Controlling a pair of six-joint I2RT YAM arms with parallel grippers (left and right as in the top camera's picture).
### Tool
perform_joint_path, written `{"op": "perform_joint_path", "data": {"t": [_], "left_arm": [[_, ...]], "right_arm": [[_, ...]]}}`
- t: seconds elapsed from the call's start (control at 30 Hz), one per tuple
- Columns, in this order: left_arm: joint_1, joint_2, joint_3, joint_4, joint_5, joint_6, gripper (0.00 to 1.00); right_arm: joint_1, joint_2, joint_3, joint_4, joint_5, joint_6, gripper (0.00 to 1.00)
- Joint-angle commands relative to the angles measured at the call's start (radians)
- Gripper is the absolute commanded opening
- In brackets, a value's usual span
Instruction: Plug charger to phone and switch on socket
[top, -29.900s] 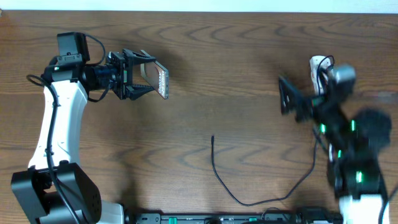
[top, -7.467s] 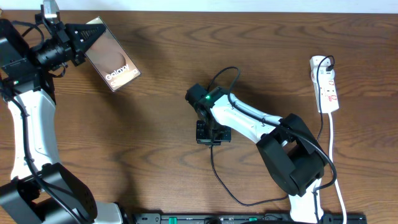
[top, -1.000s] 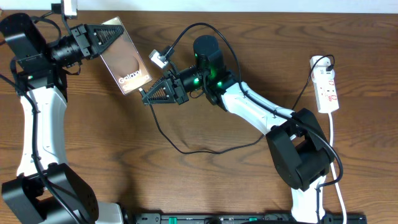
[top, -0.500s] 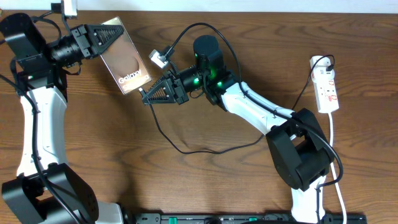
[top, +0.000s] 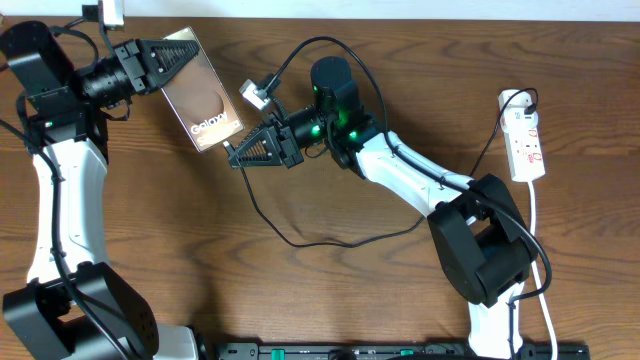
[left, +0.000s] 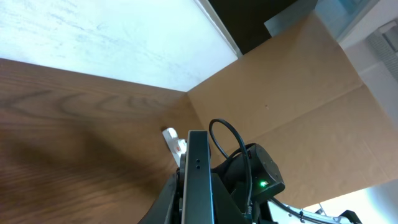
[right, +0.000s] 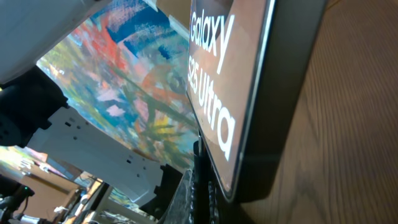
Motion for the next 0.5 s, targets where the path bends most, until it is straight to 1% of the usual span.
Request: {"op": "perform_joint_path", "data": {"t": [0.0, 0.47], "left_arm": [[0.002, -0.004, 0.002, 0.008, 0.016, 0.006, 0.07], [0.002, -0.004, 0.002, 0.008, 0.016, 0.005, 0.08]], "right_arm": [[0.009, 0.003, 0.011, 0.006, 0.002, 0.005, 0.01], [0.020, 0.003, 0.011, 0.005, 0.018, 0.005, 0.01]]}}
